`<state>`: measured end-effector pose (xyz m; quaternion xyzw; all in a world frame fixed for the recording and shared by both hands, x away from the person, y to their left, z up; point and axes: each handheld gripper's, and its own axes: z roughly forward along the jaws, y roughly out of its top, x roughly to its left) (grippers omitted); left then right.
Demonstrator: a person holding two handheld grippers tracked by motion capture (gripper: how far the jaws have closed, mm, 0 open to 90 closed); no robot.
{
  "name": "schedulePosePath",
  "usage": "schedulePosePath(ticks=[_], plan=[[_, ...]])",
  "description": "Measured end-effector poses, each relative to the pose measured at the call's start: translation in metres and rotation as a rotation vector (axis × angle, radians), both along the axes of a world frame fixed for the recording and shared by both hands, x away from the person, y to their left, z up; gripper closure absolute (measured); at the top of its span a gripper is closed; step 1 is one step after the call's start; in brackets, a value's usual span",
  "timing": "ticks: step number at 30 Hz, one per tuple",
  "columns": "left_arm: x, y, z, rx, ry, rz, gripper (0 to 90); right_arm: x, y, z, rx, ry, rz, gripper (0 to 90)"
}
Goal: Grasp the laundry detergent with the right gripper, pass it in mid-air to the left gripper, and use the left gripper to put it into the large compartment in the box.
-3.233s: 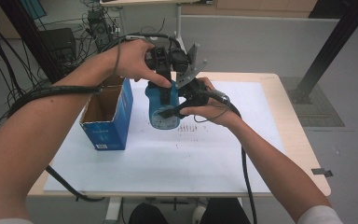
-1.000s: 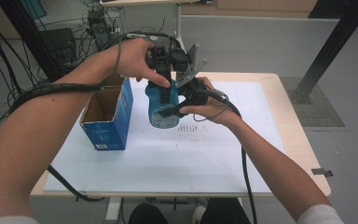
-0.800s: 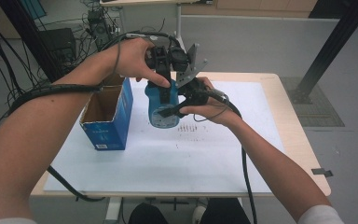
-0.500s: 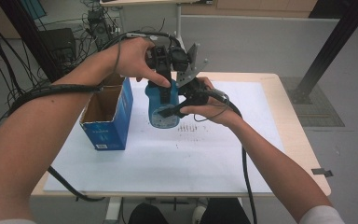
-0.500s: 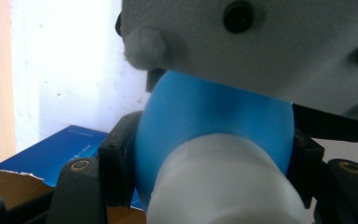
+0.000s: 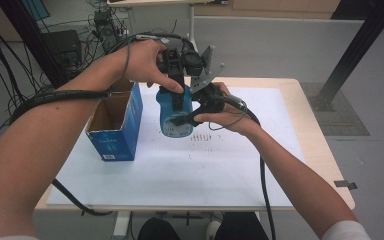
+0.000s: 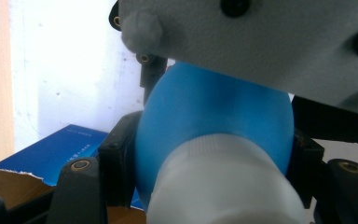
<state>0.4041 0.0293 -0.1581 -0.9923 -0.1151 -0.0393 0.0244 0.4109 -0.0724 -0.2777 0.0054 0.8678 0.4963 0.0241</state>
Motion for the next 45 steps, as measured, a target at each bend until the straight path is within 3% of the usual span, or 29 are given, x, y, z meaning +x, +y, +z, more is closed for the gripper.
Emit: schedulePosePath(ticks=[12,16,22,30,36,45], plan=[[0.002,0.004,0.003,0.003,-0.004,0.026,35.9,0.000,-0.013,0.002,-0.004,0.028,-0.045,16.2],[0.003,0.006,0.006,0.006,-0.003,0.045,35.9,-0.001,-0.024,0.005,-0.041,-0.008,-0.085,11.6],[0.005,0.008,0.011,-0.003,-0.001,0.085,35.9,-0.004,-0.044,0.006,-0.096,-0.012,-0.148,8.6],[0.007,0.015,0.029,-0.024,-0.017,0.174,35.9,-0.009,-0.076,0.009,-0.182,0.010,-0.242,0.9],[0.007,0.021,0.045,-0.021,-0.047,0.246,35.9,-0.011,-0.108,0.014,-0.237,0.019,-0.324,0.8],[0.014,0.041,0.075,-0.025,-0.055,0.386,35.8,-0.015,-0.153,0.014,-0.295,0.050,-0.428,0.7]])
